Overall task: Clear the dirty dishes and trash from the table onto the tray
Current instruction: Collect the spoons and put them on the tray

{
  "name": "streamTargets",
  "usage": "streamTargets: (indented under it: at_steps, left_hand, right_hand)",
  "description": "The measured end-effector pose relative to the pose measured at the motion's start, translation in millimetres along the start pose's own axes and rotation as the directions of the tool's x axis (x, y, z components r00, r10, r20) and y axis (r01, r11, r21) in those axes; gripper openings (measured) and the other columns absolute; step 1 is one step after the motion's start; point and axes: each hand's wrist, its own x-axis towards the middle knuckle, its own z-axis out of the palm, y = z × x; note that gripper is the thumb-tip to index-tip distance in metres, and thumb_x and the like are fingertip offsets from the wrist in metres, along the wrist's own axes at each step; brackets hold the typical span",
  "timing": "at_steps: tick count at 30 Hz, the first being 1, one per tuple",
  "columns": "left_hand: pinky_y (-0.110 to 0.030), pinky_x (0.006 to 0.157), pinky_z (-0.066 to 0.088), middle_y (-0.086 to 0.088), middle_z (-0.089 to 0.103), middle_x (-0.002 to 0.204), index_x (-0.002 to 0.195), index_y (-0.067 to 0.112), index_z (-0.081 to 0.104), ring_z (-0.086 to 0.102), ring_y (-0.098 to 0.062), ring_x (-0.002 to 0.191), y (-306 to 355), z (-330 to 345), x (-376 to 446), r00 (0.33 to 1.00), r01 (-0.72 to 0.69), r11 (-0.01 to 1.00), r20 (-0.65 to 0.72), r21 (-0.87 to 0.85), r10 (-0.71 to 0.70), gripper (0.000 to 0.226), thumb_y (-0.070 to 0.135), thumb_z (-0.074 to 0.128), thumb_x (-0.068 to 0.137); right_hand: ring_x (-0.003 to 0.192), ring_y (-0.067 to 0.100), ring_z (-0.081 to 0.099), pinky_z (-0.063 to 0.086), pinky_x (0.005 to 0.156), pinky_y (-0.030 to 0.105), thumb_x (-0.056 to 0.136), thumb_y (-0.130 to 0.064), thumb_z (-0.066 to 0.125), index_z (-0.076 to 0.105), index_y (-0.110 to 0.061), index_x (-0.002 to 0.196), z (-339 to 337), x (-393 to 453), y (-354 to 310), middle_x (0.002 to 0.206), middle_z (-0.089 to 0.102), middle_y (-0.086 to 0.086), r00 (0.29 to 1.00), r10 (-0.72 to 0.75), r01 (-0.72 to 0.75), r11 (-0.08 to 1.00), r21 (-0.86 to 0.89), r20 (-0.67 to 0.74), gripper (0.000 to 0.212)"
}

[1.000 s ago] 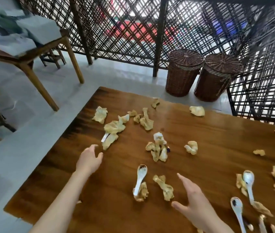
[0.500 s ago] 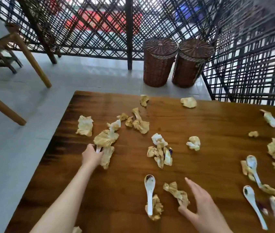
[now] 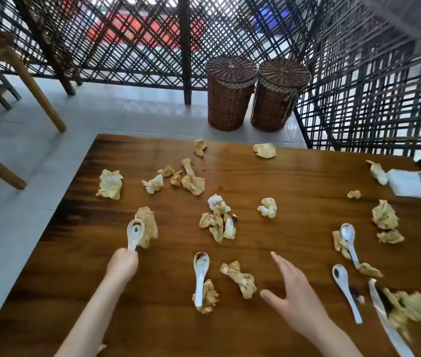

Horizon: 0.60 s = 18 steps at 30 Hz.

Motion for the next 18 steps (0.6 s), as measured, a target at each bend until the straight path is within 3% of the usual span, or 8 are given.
streamTargets:
  at_steps: [4,7,9,13,18]
  left_hand:
    - [-0.030,0.053,0.037,-0.013,0.057,0.077,0.103,-0.001,0.059,0.053,-0.026,0.064,-9.5,43.1,-52.9,0.997,-0.027,1.000,0.066,0.008,0.026,0.025,0.015,0.042,0.096]
    - [-0.036,0.063,0.041,-0.021,0.060,0.089,0.100,-0.002,0.060,0.060,-0.039,0.088,-6.7,75.5,-86.7,0.994,-0.059,0.996,0.093,0.070,0.052,0.024,0.015,0.044,0.095]
    - [-0.035,0.063,0.040,-0.019,0.058,0.087,0.099,-0.004,0.060,0.059,-0.041,0.091,-2.9,93.3,-102.5,0.994,-0.071,0.994,0.088,0.086,0.063,0.025,0.014,0.043,0.095]
    - [-0.037,0.065,0.040,-0.016,0.060,0.091,0.100,-0.001,0.057,0.057,-0.036,0.085,3.4,115.1,-123.2,0.996,-0.075,0.987,-0.033,0.139,0.080,0.025,0.016,0.040,0.095]
    - [-0.041,0.072,0.043,-0.019,0.054,0.096,0.106,0.010,0.037,0.054,-0.037,0.087,0.8,133.3,-131.8,0.989,-0.034,0.991,-0.139,0.126,0.051,0.012,0.013,0.036,0.094]
  right_hand:
    - [0.142,0.009,0.018,0.024,0.113,0.029,0.084,-0.046,0.063,0.010,-0.034,0.148,-19.4,-1.2,24.1,0.155,0.019,-0.011,0.999,0.008,-0.007,1.000,-0.021,0.036,0.085]
    - [0.142,0.010,0.018,0.023,0.114,0.029,0.086,-0.046,0.060,0.011,-0.030,0.149,-34.2,-5.2,50.5,0.155,0.020,-0.010,0.997,-0.041,0.043,0.998,-0.036,0.059,0.081]
    - [0.141,0.010,0.019,0.023,0.114,0.028,0.087,-0.045,0.059,0.013,-0.028,0.149,-43.7,-7.9,71.0,0.154,0.022,-0.009,0.996,-0.068,0.071,0.996,-0.048,0.063,0.080]
    - [0.141,0.010,0.021,0.025,0.114,0.030,0.087,-0.045,0.058,0.013,-0.027,0.149,-55.8,-9.7,109.2,0.154,0.024,-0.008,0.995,-0.080,0.084,0.993,-0.082,0.053,0.078]
    - [0.138,0.011,0.028,0.030,0.110,0.028,0.088,-0.045,0.057,0.021,-0.026,0.148,-61.3,-9.8,150.9,0.152,0.028,-0.009,0.998,-0.066,0.068,0.988,-0.139,0.017,0.072]
